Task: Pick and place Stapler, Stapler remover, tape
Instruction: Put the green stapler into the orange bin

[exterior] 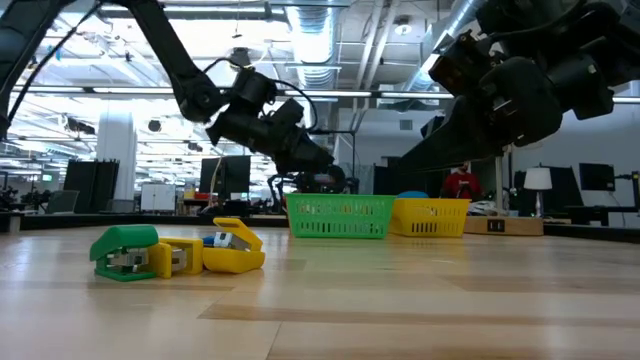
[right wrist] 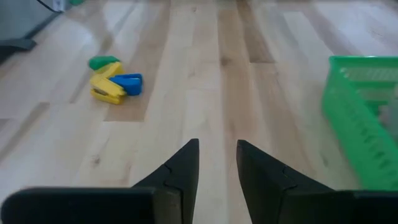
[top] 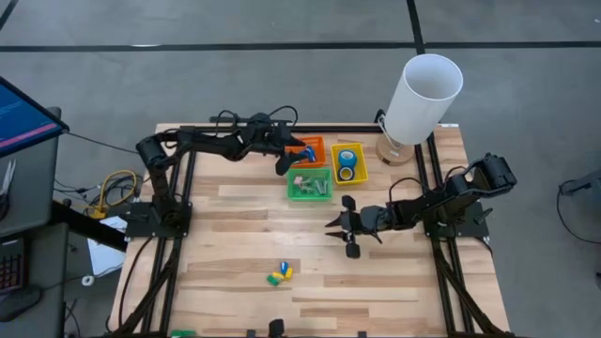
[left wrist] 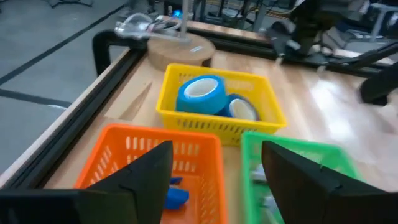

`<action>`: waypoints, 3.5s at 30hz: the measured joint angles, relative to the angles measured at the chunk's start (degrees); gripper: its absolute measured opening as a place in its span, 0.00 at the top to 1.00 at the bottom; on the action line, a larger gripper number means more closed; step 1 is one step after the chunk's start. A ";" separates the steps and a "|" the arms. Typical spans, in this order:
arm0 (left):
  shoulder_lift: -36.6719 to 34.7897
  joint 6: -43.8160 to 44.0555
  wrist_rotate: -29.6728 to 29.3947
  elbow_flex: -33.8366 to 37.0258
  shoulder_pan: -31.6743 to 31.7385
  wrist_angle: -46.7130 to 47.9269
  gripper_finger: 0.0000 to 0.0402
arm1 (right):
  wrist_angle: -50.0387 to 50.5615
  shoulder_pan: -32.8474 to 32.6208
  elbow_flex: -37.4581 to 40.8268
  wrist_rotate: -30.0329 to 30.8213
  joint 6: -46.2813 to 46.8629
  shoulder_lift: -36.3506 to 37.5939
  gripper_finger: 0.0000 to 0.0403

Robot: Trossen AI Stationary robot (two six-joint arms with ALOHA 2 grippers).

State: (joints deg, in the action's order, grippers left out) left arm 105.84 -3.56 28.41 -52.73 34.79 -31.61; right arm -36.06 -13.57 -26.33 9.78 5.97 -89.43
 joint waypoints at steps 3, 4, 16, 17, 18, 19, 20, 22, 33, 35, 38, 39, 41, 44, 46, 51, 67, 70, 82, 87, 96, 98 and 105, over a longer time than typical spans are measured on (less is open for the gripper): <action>-4.76 -0.85 1.94 -0.02 0.00 5.01 0.41 | -0.45 -0.53 -0.14 -0.98 1.27 0.00 0.75; -6.74 -0.89 2.95 -0.02 0.00 7.37 0.41 | -0.37 -0.77 -0.44 -0.98 1.54 0.00 0.75; -33.74 -2.03 8.88 11.53 -11.90 32.56 0.48 | 0.91 -3.04 -5.38 -1.18 0.99 0.00 0.75; -35.44 -2.96 8.04 14.36 -14.44 32.69 0.49 | 1.46 -3.04 -5.55 -1.18 0.99 0.00 0.75; -36.79 -4.32 6.68 17.23 -17.26 32.79 0.49 | 1.96 -3.03 -5.64 -1.18 0.97 0.00 0.75; -37.81 -5.68 4.45 20.20 -20.21 32.77 0.49 | 2.42 -3.01 -5.66 -1.17 0.87 0.00 0.75; -38.53 -6.76 1.62 23.09 -23.29 32.53 0.50 | 2.76 -3.01 -5.66 -1.18 0.35 0.00 0.75; -38.88 -6.86 -4.26 28.28 -29.52 29.21 0.49 | 3.08 -3.01 -5.68 -1.19 -0.40 0.00 0.75; -26.70 -3.34 -18.42 36.03 -51.90 1.74 0.51 | 3.20 -2.44 -5.70 -1.10 -0.49 0.00 0.75; -21.54 -2.31 -18.44 34.75 -52.52 -0.03 0.51 | 3.31 -2.44 -5.73 -1.10 -0.50 0.00 0.75; -14.03 -1.87 -17.61 32.34 -53.36 -4.41 0.51 | 3.80 -2.44 -5.73 -1.09 -0.49 -0.02 0.75; -12.04 -1.95 -16.47 31.36 -53.55 -5.97 0.51 | 3.92 -2.44 -5.73 -1.07 -0.45 -0.02 0.75; -8.51 -2.00 -13.39 29.18 -53.61 -7.99 0.51 | 4.09 -2.44 -5.73 -1.07 -0.44 -0.02 0.75; -5.68 -0.79 -9.05 27.22 -53.07 -7.88 0.51 | 4.15 -2.49 -5.73 -1.02 -0.36 -0.02 0.75; -5.16 1.22 -7.37 26.80 -52.81 -8.01 0.51 | 4.32 -2.54 -5.73 -0.99 -0.36 -0.02 0.75; -5.14 6.48 -5.41 26.80 -53.51 -7.98 0.56 | 4.40 -2.62 -5.73 -0.97 -0.36 -0.02 0.75; -4.69 5.06 -4.49 24.93 -54.98 -9.01 0.64 | 4.40 -2.64 -5.73 -0.95 0.62 -0.02 0.75; -3.07 5.06 -4.56 24.23 -55.43 -8.89 0.63 | 4.40 -2.64 -5.73 -0.95 1.08 -0.02 0.75; -0.74 5.82 -13.25 23.78 -55.72 -8.88 0.56 | 7.23 -5.24 -5.73 -0.88 8.95 -0.02 0.75; 1.21 9.56 -15.18 23.19 -55.76 -10.13 0.57 | 7.72 -6.91 -5.73 -0.84 6.38 -0.04 0.75; 1.79 9.84 -16.00 21.86 -55.93 -10.06 0.63 | 8.05 -5.70 -5.73 -0.24 4.60 -0.04 0.75; 1.79 9.38 -15.95 21.86 -55.71 -10.01 0.65 | 8.08 -5.49 -5.73 -0.27 4.60 -0.04 0.75; 1.90 5.95 -15.22 21.86 -54.58 -9.73 0.79 | 8.23 -5.44 -5.73 -0.27 4.60 -0.04 0.75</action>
State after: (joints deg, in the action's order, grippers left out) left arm 107.74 2.40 13.19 -30.87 -19.79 -41.34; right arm -27.82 -19.00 -32.05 9.52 10.57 -89.47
